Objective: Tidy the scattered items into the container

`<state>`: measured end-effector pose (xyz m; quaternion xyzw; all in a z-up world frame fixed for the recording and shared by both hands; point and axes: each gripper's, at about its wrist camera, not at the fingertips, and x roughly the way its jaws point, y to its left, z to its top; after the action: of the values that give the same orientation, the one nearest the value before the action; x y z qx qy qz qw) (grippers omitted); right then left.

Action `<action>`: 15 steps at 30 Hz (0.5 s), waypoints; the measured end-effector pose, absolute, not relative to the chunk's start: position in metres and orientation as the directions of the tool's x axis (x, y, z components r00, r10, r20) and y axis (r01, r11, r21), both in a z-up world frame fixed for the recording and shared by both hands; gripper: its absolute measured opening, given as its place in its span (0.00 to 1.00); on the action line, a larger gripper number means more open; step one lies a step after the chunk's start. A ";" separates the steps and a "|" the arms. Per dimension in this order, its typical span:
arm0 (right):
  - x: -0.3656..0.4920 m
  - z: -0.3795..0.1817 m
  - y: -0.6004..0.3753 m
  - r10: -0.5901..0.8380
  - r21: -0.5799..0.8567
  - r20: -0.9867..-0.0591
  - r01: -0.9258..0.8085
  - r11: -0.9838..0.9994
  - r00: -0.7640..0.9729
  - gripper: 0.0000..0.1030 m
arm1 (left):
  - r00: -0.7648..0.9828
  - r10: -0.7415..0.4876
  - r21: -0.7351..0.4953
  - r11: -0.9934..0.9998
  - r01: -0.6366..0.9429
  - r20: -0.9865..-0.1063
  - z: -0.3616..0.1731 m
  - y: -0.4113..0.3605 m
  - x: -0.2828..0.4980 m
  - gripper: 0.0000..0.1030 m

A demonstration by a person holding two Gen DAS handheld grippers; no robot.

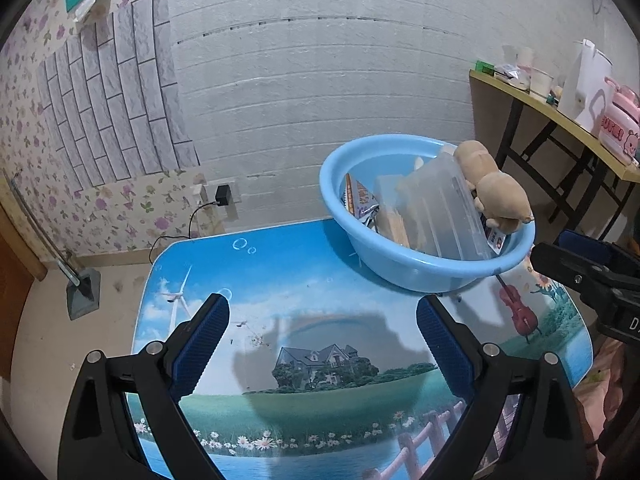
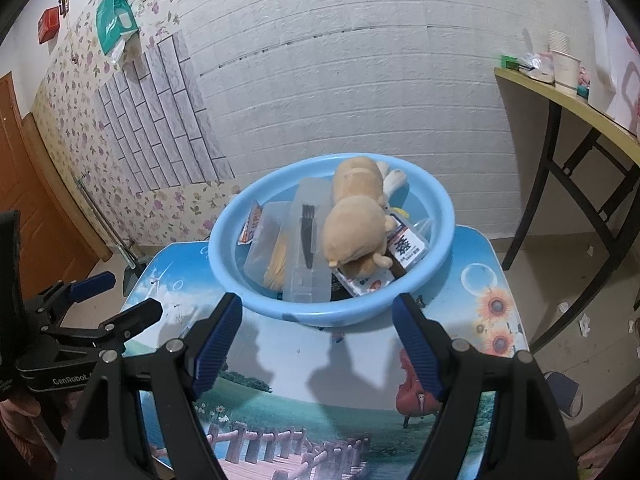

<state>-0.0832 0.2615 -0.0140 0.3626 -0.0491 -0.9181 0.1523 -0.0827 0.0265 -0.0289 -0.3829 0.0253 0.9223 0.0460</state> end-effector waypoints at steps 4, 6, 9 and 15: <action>-0.080 -0.010 0.258 -0.300 0.176 -0.640 0.245 -0.953 -0.707 0.76 | -0.715 0.076 -0.006 -0.995 -0.100 -0.695 -0.023 0.022 -0.079 0.92; -0.079 -0.007 0.258 -0.296 0.173 -0.632 0.242 -0.955 -0.716 0.76 | -0.723 0.074 -0.008 -0.995 -0.095 -0.687 -0.020 0.020 -0.078 0.92; -0.076 -0.001 0.257 -0.297 0.172 -0.616 0.244 -0.954 -0.729 0.76 | -0.735 0.080 -0.020 -0.996 -0.090 -0.673 -0.016 0.016 -0.075 0.92; -0.067 0.008 0.253 -0.284 0.146 -0.586 0.246 -0.958 -0.759 0.76 | -0.742 0.094 -0.020 -0.994 -0.108 -0.663 -0.011 0.017 -0.069 0.92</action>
<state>-0.0674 0.2527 0.0083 0.3174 -0.0301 -0.9372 0.1413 -0.0687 0.0166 -0.0106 -0.3548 0.0098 0.9333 0.0540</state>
